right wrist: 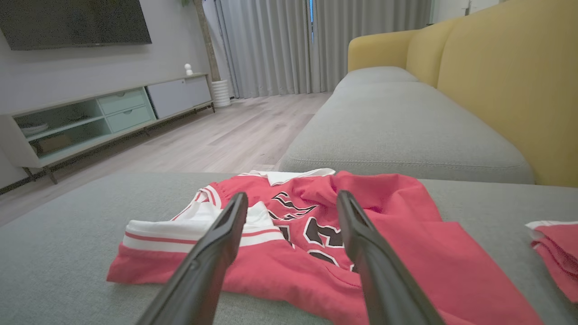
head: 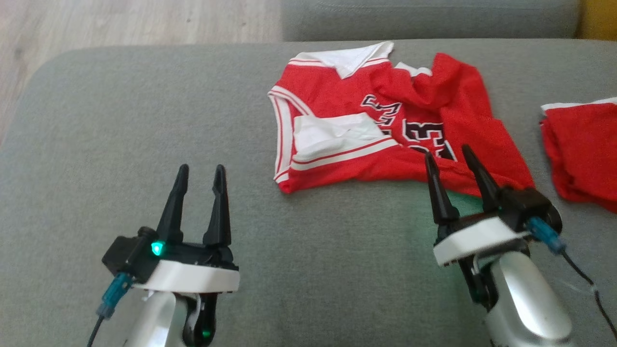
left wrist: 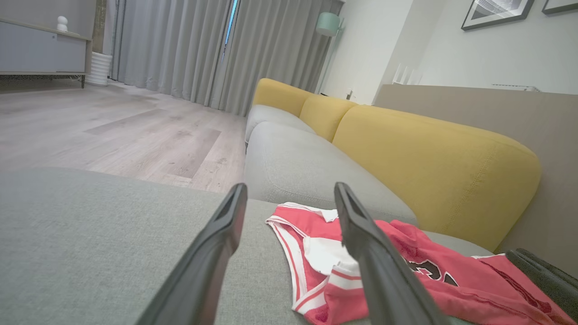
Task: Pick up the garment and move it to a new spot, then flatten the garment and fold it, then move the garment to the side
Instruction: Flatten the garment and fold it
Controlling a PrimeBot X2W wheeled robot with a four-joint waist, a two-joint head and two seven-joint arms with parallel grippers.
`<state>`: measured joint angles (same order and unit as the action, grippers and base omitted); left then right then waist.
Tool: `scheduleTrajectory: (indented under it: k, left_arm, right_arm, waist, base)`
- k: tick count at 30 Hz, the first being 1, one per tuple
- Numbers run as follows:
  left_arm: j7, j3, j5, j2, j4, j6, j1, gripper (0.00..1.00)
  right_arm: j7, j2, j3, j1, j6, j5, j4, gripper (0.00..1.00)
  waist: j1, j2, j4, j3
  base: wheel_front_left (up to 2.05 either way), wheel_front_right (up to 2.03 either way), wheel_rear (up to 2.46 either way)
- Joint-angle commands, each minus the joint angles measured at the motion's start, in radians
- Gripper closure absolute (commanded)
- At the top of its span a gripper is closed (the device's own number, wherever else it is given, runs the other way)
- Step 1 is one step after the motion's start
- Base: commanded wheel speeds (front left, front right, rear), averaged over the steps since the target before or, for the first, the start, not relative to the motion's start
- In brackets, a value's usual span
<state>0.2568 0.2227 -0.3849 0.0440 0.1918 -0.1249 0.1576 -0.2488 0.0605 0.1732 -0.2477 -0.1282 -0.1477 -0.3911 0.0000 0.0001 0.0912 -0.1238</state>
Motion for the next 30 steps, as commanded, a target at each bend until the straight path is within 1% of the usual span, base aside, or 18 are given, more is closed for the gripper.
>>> scheduleTrajectory:
  k: [1,4,8,10,17,21,22,26,30]
  left_arm:
    - [0.005,-0.02,0.004,0.007,-0.03,-0.006,0.047,0.0]
    - [0.005,-0.003,-0.001,0.007,-0.024,-0.006,0.063,0.0]
    - [0.005,0.016,-0.009,0.007,-0.017,-0.006,0.082,0.0]
    - [0.005,0.026,-0.02,0.007,-0.015,-0.006,0.091,0.0]
    - [0.005,0.062,-0.054,0.006,-0.009,-0.006,0.114,0.0]
    - [0.005,0.073,-0.068,0.006,-0.005,-0.006,0.123,0.0]
    - [0.005,0.073,-0.068,0.006,-0.005,-0.006,0.123,0.0]
    - [0.005,0.078,-0.077,0.006,-0.006,-0.006,0.13,0.0]
    - [0.005,0.085,-0.083,0.006,-0.009,-0.006,0.137,0.0]
  right_arm:
    - [0.014,-0.01,0.021,-0.074,-0.003,0.018,0.017,0.0]
    - [0.052,-0.006,0.04,-0.131,-0.003,0.03,-0.01,0.0]
    - [0.111,0.025,0.077,-0.221,-0.003,0.018,-0.072,0.0]
    - [0.138,0.05,0.108,-0.274,-0.003,0.01,-0.111,0.0]
    - [0.251,0.116,0.239,-0.427,-0.003,-0.1,-0.275,0.0]
    - [0.273,0.153,0.331,-0.48,-0.003,-0.162,-0.342,0.0]
    - [0.273,0.153,0.331,-0.48,-0.003,-0.162,-0.342,0.0]
    - [0.288,0.181,0.402,-0.52,-0.003,-0.202,-0.409,0.0]
    - [0.291,0.194,0.462,-0.556,-0.003,-0.223,-0.467,0.0]
  waist:
    - [0.0,-0.0001,0.031,-0.025]
    - [0.0,-0.0001,0.065,-0.048]
    - [0.0,-0.0001,0.119,-0.071]
    - [0.0,-0.0001,0.145,-0.083]
    - [0.0,-0.0001,0.22,-0.116]
    - [0.0,-0.0001,0.248,-0.127]
    - [0.0,-0.0001,0.248,-0.127]
    - [0.0,-0.0001,0.267,-0.137]
    - [0.0,-0.0001,0.279,-0.151]
  base:
    - [0.0,0.0,0.0]
    - [0.0,0.0,0.0]
    - [0.0,0.0,0.0]
    - [0.0,0.0,0.0]
    - [0.0,0.0,0.0]
    - [0.0,0.0,0.0]
    - [0.0,0.0,0.0]
    - [0.0,0.0,0.0]
    - [0.0,0.0,0.0]
